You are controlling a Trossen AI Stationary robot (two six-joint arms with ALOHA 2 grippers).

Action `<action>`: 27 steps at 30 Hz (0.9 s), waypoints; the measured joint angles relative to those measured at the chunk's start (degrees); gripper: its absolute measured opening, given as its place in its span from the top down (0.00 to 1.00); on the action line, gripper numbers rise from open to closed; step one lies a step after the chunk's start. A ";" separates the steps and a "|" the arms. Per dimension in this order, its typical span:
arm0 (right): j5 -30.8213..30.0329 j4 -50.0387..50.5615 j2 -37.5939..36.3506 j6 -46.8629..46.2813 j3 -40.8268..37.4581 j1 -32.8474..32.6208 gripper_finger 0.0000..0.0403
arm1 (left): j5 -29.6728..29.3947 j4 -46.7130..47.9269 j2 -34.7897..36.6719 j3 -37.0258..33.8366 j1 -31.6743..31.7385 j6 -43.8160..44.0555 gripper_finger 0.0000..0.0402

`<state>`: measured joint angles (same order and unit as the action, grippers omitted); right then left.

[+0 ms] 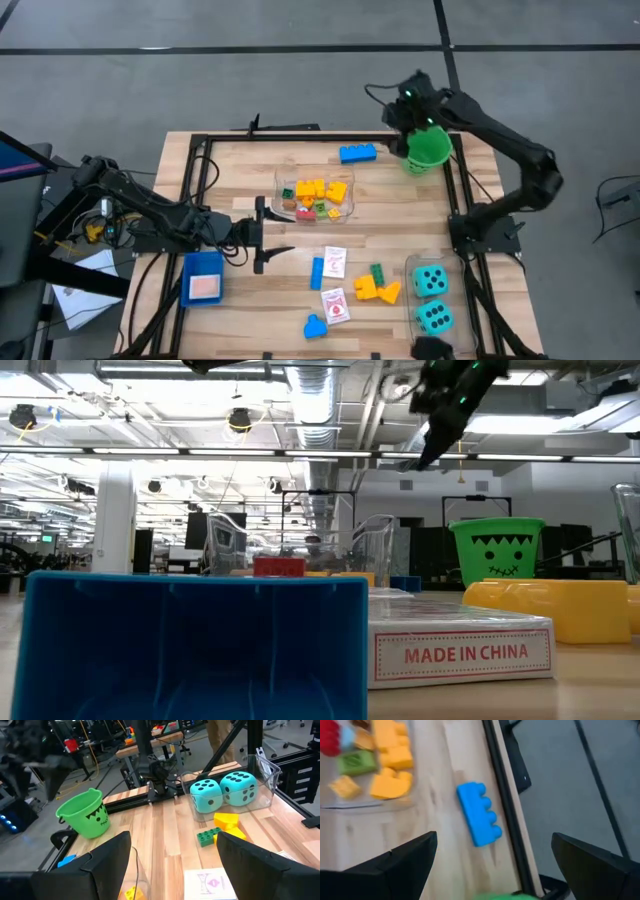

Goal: Pick & Place Toys
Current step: Put the blue game piece into the top transparent bin

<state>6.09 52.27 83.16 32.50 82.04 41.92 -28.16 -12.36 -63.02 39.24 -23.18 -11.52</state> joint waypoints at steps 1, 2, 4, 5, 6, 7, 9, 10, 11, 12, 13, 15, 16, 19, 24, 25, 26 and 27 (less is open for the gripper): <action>-0.01 0.05 1.96 0.63 1.22 0.48 0.05 | 0.00 0.00 0.00 0.00 0.00 0.01 0.28; 0.01 -0.07 3.94 0.95 2.41 0.80 0.05 | 0.00 0.00 0.00 0.00 0.00 0.01 0.28; 0.08 -0.11 7.76 1.71 4.50 0.95 0.05 | -0.02 0.00 0.00 0.00 0.00 0.01 0.28; 0.10 -0.13 9.62 2.29 5.37 0.87 0.05 | -0.02 0.00 0.00 0.00 0.00 0.01 0.28; 0.10 -0.13 11.38 2.83 6.10 0.72 0.05 | 0.00 0.00 0.00 0.00 0.00 0.01 0.28; 0.10 -0.12 13.05 3.61 6.61 0.46 0.05 | -0.02 0.02 0.00 0.00 0.00 0.01 0.28; 0.00 -0.03 16.24 5.82 7.20 0.12 0.05 | -0.02 0.52 0.00 0.00 0.00 0.08 0.28; -0.01 0.38 17.65 7.01 7.25 0.04 0.05 | -0.02 0.97 0.00 0.00 0.00 0.24 0.28; -0.06 0.74 19.12 8.15 7.25 0.04 0.05 | -0.02 1.40 -0.02 0.00 0.00 0.45 0.28; -0.18 1.05 20.48 9.12 7.25 0.03 0.05 | -0.01 1.77 -0.02 0.00 0.00 0.93 0.28; -0.47 1.47 21.84 9.75 7.25 0.00 0.05 | -0.01 2.17 -0.02 0.00 0.00 1.27 0.28; -1.85 1.60 24.19 10.17 7.25 0.02 0.05 | -0.02 3.04 -0.02 0.00 0.00 1.50 0.28; -2.15 1.56 25.21 10.44 7.25 0.04 0.05 | -0.02 3.43 -0.02 -0.02 0.00 1.52 0.28; -3.24 0.84 27.63 11.05 7.25 0.06 0.05 | -0.03 3.53 -0.02 -0.02 0.00 1.52 0.28; -3.41 -2.31 30.44 10.73 7.25 0.04 0.05 | -0.04 3.58 -0.02 -0.02 0.00 1.52 0.28; -3.42 -2.84 31.06 10.72 7.25 0.05 0.05 | -0.04 3.58 -0.02 -0.02 0.00 1.54 0.28; -3.71 -3.33 31.55 10.69 7.26 0.15 0.05 | -0.04 3.60 -0.02 -0.02 0.00 1.53 0.28; -4.66 -3.21 31.76 10.78 7.27 0.16 0.05 | -0.04 3.61 -0.02 -0.02 0.00 1.54 0.28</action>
<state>1.43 49.06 114.92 43.29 89.31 42.08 -28.21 -8.75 -63.05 39.22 -23.18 -9.98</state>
